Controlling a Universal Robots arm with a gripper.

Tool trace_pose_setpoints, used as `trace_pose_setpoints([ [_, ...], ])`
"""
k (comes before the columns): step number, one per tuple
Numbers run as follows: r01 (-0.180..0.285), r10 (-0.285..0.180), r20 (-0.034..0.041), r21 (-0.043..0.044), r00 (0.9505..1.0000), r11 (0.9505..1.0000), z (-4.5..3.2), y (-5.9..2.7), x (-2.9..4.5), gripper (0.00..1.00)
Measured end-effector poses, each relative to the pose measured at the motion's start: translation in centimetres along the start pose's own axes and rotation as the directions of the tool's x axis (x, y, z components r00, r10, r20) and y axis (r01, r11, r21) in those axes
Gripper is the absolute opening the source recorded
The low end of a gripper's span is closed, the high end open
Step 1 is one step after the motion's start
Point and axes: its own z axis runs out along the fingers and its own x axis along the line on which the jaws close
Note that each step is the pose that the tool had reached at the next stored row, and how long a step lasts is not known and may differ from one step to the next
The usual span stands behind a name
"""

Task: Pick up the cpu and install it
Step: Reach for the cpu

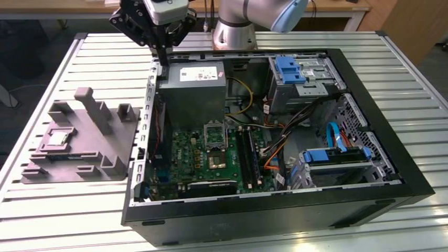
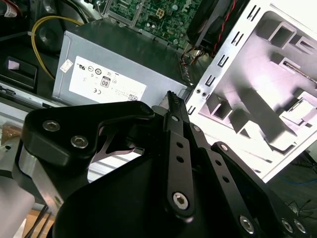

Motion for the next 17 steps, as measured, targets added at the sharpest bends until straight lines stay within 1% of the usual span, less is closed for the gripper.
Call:
trace_pose_setpoints([
  [17,0.000,0.000,0.0001,0.0000,1.0000,1.0000,0.02,-0.02,0.31,0.11],
])
